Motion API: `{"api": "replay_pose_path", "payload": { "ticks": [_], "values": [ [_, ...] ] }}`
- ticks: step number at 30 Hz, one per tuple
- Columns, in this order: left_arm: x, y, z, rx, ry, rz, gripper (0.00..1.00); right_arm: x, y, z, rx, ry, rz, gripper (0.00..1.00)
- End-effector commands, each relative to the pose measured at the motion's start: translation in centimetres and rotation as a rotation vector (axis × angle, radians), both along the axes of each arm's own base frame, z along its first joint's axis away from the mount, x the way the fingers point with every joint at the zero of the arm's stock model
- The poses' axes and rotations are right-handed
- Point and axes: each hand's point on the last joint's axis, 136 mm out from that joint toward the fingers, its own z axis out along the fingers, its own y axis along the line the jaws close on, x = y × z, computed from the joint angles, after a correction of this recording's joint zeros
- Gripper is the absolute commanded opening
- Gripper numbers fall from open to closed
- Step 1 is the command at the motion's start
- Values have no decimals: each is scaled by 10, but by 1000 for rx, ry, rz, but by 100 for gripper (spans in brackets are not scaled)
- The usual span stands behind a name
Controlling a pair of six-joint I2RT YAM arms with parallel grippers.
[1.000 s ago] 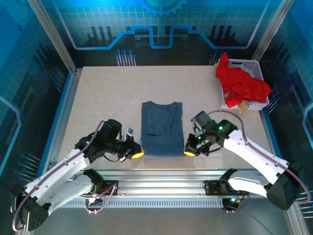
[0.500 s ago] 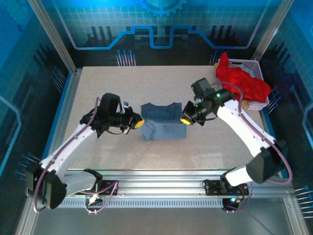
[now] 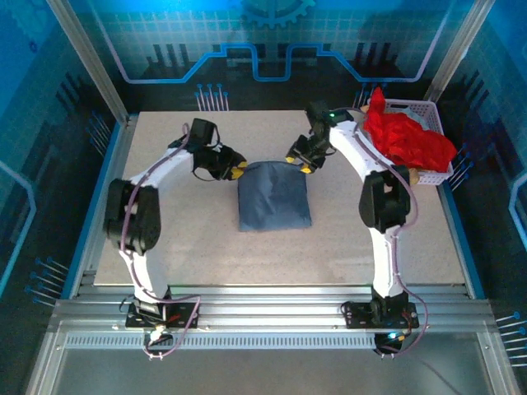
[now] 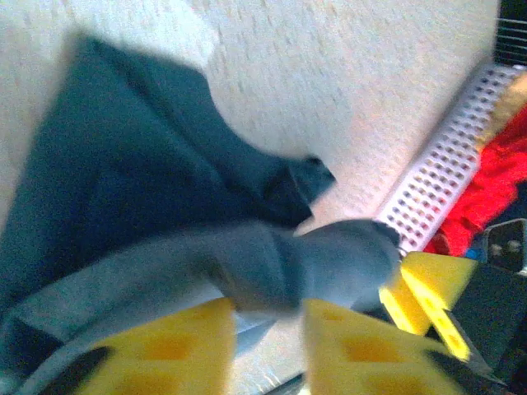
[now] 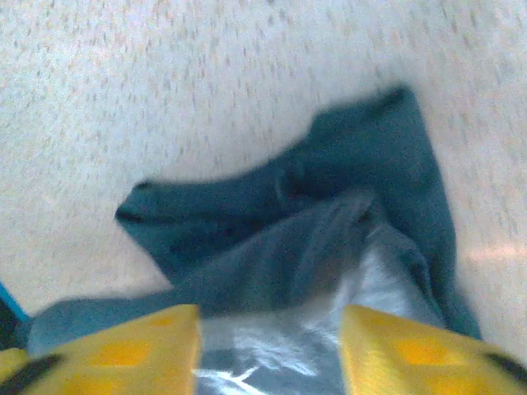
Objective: Fold and stack the t-shirts
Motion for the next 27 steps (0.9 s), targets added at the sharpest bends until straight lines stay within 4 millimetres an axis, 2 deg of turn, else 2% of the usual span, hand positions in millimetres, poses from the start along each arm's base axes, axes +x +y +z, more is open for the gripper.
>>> {"api": "replay_pose_path", "payload": {
  "ticks": [1,3,6,11,13,15,17,20,25,27],
  "values": [
    [8,11,10,69,-19,-23,41,21,-5,18,-29,-98,82,71],
    [-1,18,20,124,-24,-9,49,22,-13,33,-56,-130,101,77],
    [-35,17,29,158,-14,6,53,1,-26,46,-96,-141,117,75],
    [-113,-30,9,103,82,-3,46,-69,-33,22,-43,-153,110,65],
    [-146,-29,-9,94,163,60,47,-88,-36,6,14,-154,101,62],
    [-167,-28,-21,34,194,144,49,-95,-36,-5,65,-167,115,62],
    [-175,-28,-28,-17,192,197,51,-96,-33,-15,79,-177,157,62],
    [-170,-33,-30,-78,165,223,56,-92,-32,-38,87,-126,174,63],
    [-164,-66,-40,-149,217,243,57,-83,-27,-76,88,-5,170,64],
    [-163,-76,-47,-172,229,283,58,-79,-24,-84,93,14,171,63]
  ]
}}
